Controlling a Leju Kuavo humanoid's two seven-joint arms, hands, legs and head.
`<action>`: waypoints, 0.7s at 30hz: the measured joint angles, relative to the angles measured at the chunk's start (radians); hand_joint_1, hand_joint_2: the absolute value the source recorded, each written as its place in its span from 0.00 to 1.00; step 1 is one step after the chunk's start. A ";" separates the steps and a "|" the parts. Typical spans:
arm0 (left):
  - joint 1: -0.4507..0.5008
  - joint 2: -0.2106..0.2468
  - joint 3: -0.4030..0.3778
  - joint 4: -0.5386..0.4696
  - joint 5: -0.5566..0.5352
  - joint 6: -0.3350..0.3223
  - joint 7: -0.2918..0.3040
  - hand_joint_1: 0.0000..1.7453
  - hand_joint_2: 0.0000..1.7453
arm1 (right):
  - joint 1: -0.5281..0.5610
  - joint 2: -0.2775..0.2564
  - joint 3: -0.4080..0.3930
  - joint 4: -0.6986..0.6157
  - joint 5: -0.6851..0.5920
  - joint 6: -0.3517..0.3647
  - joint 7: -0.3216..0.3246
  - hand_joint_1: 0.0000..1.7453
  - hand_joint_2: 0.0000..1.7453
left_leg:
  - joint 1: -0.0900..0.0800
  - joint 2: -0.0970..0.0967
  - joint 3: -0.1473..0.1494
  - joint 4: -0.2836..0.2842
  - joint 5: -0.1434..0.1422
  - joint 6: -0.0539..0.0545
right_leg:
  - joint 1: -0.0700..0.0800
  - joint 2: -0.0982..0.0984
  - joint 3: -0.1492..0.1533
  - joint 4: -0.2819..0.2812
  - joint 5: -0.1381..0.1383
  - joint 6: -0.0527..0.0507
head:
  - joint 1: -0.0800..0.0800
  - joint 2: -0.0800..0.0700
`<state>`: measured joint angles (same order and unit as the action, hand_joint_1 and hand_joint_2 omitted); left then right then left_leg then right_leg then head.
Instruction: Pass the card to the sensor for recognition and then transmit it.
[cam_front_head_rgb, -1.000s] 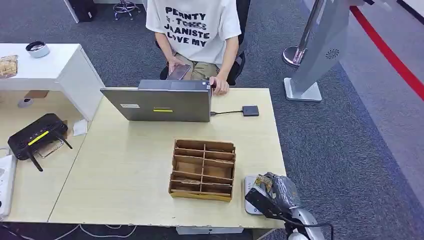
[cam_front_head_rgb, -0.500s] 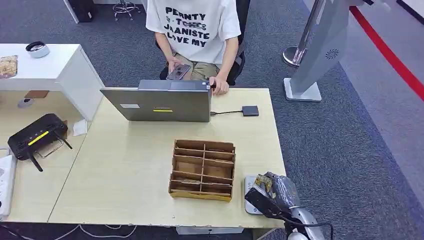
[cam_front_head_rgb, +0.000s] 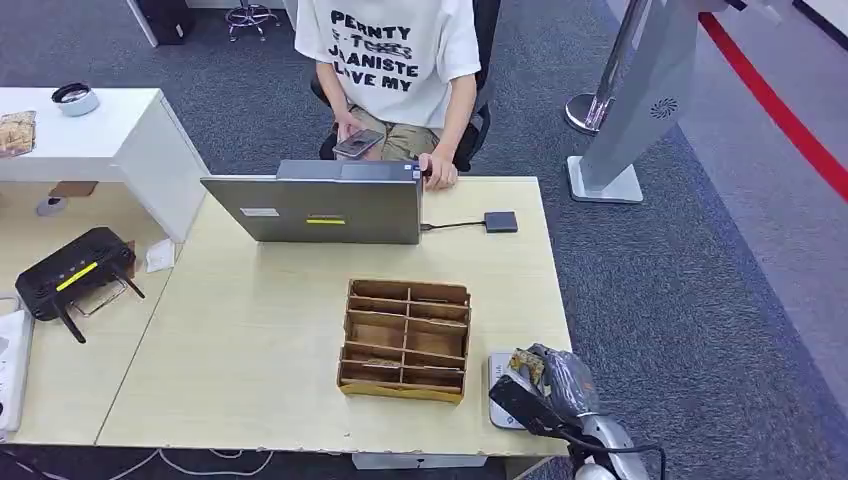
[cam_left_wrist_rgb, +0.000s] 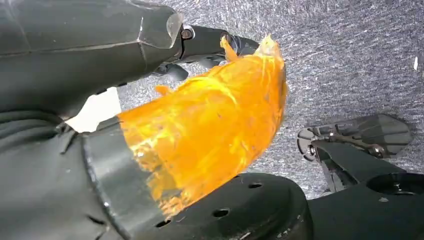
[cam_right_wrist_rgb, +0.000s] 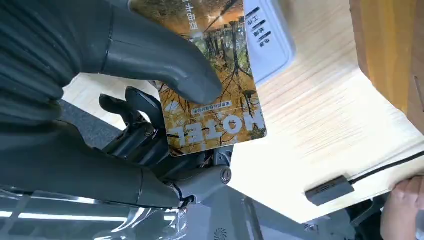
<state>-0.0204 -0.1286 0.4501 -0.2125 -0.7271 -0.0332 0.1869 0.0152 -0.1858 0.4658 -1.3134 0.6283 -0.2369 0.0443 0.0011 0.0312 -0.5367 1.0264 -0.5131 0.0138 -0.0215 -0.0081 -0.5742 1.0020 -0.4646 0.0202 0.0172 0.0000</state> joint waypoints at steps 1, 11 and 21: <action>0.000 0.000 0.000 0.000 0.000 0.000 0.000 0.00 0.00 | -0.001 0.000 0.000 0.001 0.000 0.000 0.000 1.00 1.00 | 0.000 0.000 0.000 0.000 0.000 0.000 | 0.000 0.000 0.000 0.000 0.000 0.000 | 0.000 0.000; 0.000 0.000 0.002 0.000 -0.009 0.000 0.000 0.00 0.00 | -0.003 0.000 0.002 0.001 -0.003 0.000 0.001 1.00 1.00 | 0.000 0.000 0.000 0.000 0.000 0.000 | 0.000 0.000 0.000 0.000 0.000 0.000 | 0.000 0.000; 0.000 0.000 0.008 0.000 -0.010 0.000 0.000 0.00 0.00 | -0.007 0.002 0.005 0.003 -0.003 0.001 0.005 1.00 1.00 | 0.000 0.000 0.000 0.000 0.000 0.000 | 0.000 0.000 0.000 0.000 0.000 0.000 | 0.000 0.000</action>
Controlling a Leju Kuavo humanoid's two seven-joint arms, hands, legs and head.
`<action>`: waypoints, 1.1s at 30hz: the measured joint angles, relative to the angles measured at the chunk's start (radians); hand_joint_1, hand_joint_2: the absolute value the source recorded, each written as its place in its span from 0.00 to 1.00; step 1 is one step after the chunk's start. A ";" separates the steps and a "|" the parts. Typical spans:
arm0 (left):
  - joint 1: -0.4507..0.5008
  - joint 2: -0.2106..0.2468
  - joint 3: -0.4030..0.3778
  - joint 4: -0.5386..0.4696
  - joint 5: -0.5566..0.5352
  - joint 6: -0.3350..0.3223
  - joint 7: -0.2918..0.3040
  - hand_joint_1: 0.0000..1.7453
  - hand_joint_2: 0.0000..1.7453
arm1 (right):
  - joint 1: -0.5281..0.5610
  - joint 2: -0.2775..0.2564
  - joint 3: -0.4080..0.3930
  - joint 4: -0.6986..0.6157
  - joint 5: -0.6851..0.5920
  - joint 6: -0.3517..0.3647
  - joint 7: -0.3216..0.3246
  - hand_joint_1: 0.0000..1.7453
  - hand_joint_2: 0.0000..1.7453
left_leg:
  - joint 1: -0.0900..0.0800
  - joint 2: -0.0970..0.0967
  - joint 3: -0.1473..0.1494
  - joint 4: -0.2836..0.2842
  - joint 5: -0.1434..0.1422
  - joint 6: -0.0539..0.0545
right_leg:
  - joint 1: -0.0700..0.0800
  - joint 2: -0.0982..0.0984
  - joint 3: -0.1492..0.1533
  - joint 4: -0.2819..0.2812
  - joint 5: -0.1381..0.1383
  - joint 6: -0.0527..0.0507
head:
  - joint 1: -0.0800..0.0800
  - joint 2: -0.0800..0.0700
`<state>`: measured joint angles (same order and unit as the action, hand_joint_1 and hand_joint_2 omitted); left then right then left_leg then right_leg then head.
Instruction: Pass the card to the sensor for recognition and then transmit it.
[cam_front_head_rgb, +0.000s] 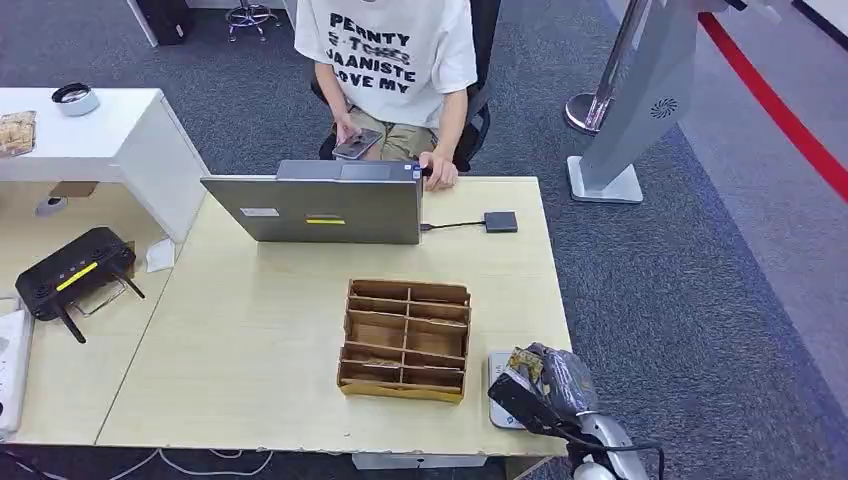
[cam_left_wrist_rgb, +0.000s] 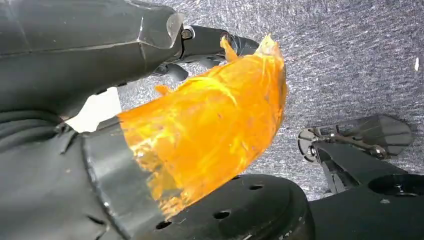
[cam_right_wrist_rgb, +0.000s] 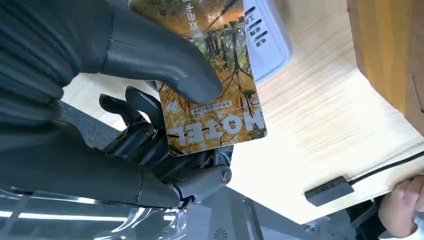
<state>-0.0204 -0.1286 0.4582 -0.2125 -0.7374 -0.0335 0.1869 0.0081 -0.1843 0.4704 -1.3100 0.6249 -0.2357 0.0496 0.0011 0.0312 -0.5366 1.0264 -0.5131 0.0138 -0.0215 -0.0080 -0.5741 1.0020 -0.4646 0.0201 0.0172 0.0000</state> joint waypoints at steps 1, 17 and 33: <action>0.000 0.000 0.000 0.000 0.000 0.000 0.000 0.00 0.00 | -0.001 0.000 0.000 0.002 0.000 0.000 0.000 1.00 1.00 | 0.000 0.000 0.000 0.000 0.000 0.000 | 0.000 0.000 0.000 0.000 0.000 0.000 | 0.000 0.000; 0.000 0.000 0.011 0.000 -0.011 -0.005 0.003 0.00 0.00 | -0.011 0.000 0.008 0.011 0.000 0.005 0.000 1.00 1.00 | 0.000 0.000 0.000 0.000 0.000 0.000 | 0.000 0.000 0.000 0.000 0.000 0.000 | 0.000 0.000; 0.000 0.000 0.019 0.000 -0.021 -0.006 0.009 0.00 0.00 | -0.019 0.000 0.019 0.017 -0.003 0.009 0.000 1.00 1.00 | 0.000 0.000 0.001 0.000 0.000 0.000 | 0.000 0.000 0.001 0.000 0.000 0.000 | 0.000 0.000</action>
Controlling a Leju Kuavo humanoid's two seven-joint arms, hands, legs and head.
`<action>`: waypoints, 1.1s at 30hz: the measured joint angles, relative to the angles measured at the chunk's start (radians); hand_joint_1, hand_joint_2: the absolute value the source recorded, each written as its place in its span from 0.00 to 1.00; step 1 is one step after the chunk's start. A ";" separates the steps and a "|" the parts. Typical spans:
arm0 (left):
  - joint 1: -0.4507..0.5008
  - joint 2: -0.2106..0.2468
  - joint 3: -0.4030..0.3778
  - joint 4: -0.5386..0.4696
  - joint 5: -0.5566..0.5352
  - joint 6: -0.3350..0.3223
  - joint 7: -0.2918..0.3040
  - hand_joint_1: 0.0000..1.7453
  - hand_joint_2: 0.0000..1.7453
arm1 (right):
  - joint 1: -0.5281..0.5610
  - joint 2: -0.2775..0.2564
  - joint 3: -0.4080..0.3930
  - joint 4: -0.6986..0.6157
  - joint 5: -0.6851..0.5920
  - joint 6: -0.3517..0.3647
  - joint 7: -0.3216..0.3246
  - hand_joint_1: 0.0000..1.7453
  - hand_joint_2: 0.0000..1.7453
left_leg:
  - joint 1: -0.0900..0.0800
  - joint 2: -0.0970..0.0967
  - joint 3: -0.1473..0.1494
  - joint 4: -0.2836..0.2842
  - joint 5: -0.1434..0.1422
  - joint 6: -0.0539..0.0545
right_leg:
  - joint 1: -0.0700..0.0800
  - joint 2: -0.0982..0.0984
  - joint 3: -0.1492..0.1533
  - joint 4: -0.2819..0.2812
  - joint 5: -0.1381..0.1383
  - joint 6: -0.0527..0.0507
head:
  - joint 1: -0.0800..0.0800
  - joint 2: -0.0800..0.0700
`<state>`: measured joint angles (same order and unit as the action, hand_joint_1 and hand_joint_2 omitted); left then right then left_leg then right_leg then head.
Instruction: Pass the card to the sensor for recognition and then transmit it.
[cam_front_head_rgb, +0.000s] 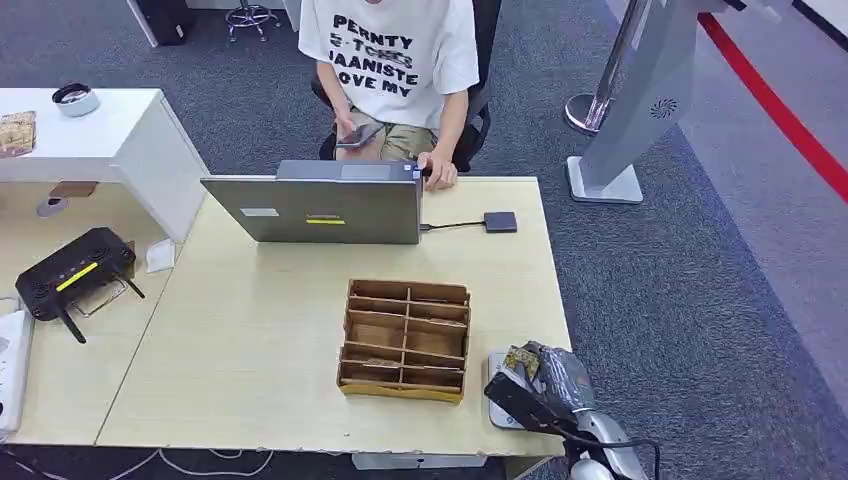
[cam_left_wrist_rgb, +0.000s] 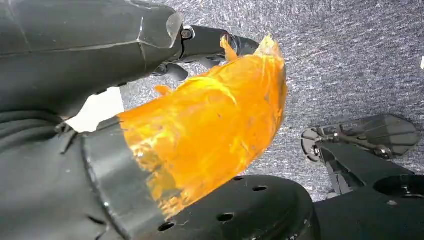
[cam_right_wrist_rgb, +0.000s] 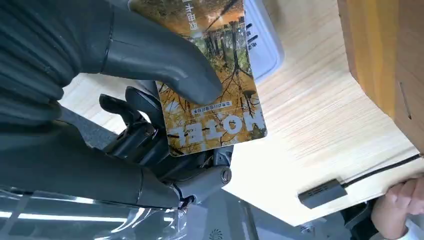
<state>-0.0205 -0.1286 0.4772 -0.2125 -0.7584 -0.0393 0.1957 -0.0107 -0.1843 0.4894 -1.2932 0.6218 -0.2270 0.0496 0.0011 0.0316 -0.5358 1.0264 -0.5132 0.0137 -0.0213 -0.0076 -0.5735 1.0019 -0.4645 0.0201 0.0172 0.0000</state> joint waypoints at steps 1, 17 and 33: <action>0.000 0.000 0.000 0.000 0.000 0.000 0.000 0.00 0.00 | 0.000 0.000 0.000 0.000 -0.001 0.000 0.000 1.00 1.00 | 0.000 0.000 0.000 0.000 0.000 0.000 | 0.000 0.000 0.000 0.000 0.000 0.000 | 0.000 0.000; 0.000 -0.015 0.036 0.000 -0.008 0.018 0.000 0.00 0.00 | 0.103 0.111 -0.102 -0.133 0.142 -0.382 -0.065 1.00 1.00 | 0.000 -0.001 -0.005 0.000 0.000 0.000 | 0.000 -0.001 -0.005 0.000 0.000 0.000 | 0.000 0.000; -0.001 -0.015 0.048 0.000 -0.053 0.018 -0.011 0.00 0.00 | 0.182 0.247 -0.284 -0.349 0.242 -0.420 -0.317 1.00 1.00 | 0.000 -0.001 -0.007 0.000 0.000 0.000 | 0.000 0.000 -0.007 0.000 0.000 0.000 | 0.000 0.000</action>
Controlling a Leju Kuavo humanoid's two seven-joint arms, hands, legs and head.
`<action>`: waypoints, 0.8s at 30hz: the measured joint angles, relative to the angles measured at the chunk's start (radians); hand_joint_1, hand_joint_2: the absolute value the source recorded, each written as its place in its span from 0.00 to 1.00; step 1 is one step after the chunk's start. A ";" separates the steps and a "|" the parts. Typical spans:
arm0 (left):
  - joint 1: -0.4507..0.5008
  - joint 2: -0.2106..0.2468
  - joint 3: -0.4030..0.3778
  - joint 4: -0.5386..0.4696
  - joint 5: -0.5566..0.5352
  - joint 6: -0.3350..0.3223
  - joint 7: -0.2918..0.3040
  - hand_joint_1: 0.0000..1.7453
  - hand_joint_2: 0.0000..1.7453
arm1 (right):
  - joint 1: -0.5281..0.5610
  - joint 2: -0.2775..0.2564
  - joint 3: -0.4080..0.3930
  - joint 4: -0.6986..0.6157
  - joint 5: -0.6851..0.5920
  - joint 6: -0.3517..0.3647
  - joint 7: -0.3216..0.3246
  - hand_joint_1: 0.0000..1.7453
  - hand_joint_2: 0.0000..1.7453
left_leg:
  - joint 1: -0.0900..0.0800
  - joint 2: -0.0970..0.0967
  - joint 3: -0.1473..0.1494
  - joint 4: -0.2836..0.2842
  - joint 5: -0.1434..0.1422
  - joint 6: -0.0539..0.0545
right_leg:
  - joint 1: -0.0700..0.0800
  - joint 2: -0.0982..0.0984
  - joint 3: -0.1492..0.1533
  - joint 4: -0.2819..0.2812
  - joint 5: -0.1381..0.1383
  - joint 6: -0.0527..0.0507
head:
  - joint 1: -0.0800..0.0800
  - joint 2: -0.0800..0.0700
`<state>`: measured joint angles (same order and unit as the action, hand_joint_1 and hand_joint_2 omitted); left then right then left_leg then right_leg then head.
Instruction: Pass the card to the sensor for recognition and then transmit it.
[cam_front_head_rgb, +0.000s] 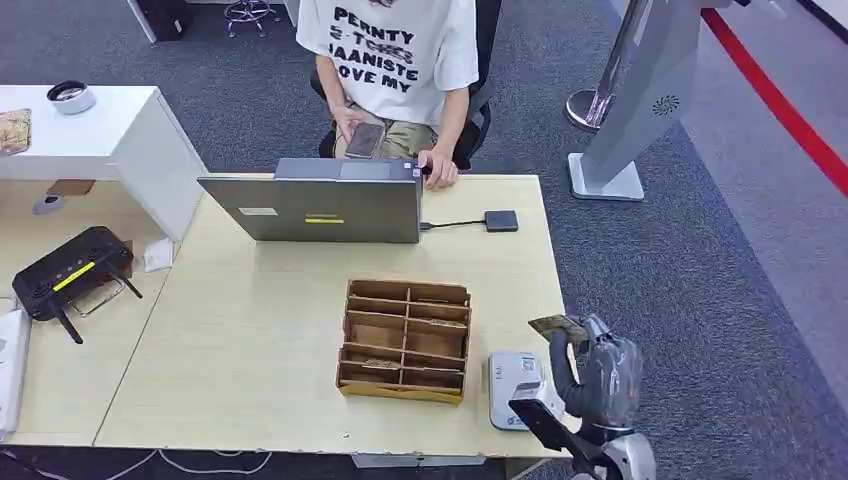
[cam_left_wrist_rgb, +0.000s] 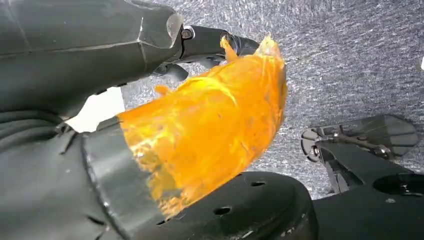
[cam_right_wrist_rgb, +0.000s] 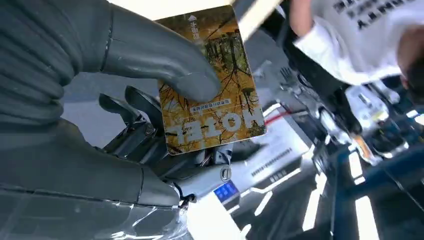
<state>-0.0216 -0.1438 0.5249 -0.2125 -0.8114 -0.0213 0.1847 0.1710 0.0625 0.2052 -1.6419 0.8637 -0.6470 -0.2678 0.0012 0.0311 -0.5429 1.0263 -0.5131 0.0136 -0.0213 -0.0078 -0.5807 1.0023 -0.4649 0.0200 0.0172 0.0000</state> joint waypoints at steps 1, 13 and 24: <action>0.000 0.000 0.000 0.000 -0.003 0.000 -0.002 0.00 0.00 | 0.000 0.005 -0.002 -0.016 0.006 0.000 -0.012 1.00 1.00 | 0.000 0.000 0.000 0.000 0.000 0.000 | 0.000 0.000 0.000 0.000 0.000 0.000 | 0.000 0.000; -0.005 0.001 0.000 0.000 -0.054 -0.009 -0.007 0.00 0.00 | -0.116 0.024 0.058 -0.097 0.169 0.000 -0.028 1.00 1.00 | 0.000 0.001 0.000 0.000 0.000 0.000 | 0.000 0.001 0.000 0.000 0.000 0.000 | 0.000 0.000; -0.020 0.002 -0.002 0.000 -0.125 -0.027 -0.009 0.00 0.00 | -0.417 -0.023 0.247 0.038 0.356 0.005 0.151 1.00 1.00 | 0.000 0.001 0.000 0.000 0.001 0.000 | 0.000 0.001 0.000 0.001 0.001 -0.001 | 0.000 0.000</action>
<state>-0.0419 -0.1415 0.5234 -0.2125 -0.9369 -0.0488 0.1759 -0.2456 0.0397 0.4523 -1.6042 1.2199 -0.6420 -0.1172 0.0013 0.0321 -0.5428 1.0263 -0.5118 0.0135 -0.0215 -0.0068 -0.5806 1.0035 -0.4637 0.0189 0.0168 0.0000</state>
